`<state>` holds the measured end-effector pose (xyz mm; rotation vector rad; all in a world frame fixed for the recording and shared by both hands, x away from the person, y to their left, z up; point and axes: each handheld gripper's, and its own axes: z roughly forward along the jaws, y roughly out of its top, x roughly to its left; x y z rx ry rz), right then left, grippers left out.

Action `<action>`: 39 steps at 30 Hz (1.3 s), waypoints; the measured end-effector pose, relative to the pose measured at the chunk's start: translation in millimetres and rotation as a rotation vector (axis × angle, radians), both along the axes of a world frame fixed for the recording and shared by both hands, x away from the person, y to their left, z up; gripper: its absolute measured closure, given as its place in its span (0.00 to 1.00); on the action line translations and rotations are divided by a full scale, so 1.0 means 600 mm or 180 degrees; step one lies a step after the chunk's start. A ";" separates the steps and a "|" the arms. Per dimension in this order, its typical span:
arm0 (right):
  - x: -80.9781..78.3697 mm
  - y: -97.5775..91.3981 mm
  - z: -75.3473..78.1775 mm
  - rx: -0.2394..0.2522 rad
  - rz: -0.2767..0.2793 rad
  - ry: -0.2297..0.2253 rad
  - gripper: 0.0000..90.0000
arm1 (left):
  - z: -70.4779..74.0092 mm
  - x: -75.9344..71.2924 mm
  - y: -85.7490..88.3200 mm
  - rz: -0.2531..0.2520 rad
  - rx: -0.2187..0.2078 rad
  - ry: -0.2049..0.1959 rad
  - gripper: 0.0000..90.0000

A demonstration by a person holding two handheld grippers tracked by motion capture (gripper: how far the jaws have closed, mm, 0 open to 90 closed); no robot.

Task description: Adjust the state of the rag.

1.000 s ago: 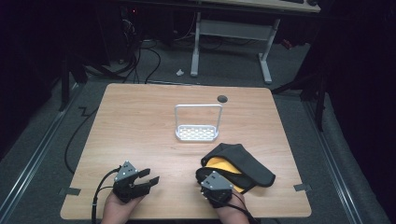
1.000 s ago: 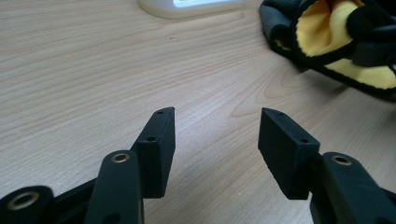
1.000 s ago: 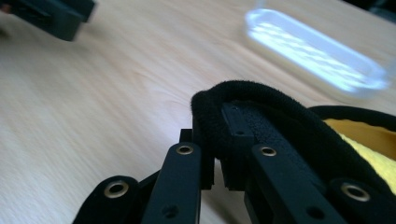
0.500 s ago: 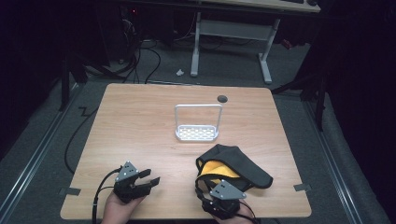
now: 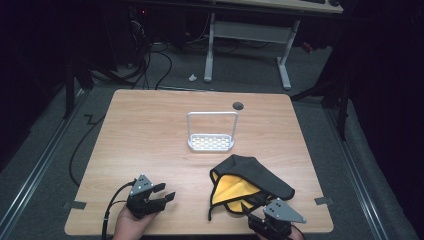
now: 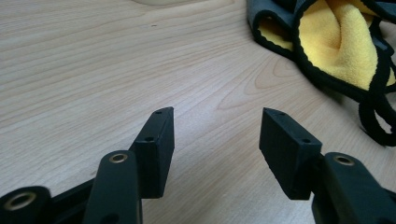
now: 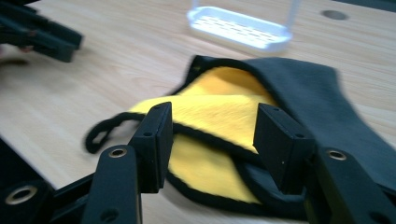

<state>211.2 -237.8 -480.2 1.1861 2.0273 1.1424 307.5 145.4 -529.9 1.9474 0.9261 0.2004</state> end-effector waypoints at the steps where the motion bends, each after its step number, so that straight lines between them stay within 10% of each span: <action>1: 0.002 -0.009 0.000 -0.0046 -0.0053 -0.0025 0.54 | 0.002 -0.002 -0.005 -0.0029 -0.0023 -0.0009 0.50; 11: 0.045 -0.078 -0.024 -0.0321 -0.0481 0.0023 0.56 | 0.019 -0.019 -0.153 -0.0641 -0.0166 -0.0013 0.44; 19: 0.048 -0.093 -0.035 -0.0235 -0.0545 0.0115 0.57 | 0.007 -0.012 -0.252 -0.0736 0.0394 -0.0100 0.56; 23: 0.050 -0.091 -0.041 -0.0218 -0.0501 0.0146 0.57 | 0.007 -0.007 -0.239 -0.0616 0.0362 -0.0087 0.86; 39: 0.052 0.005 -0.058 -0.0523 -0.0003 0.0234 0.54 | 0.026 -0.012 -0.102 -0.0235 0.0103 -0.0126 0.87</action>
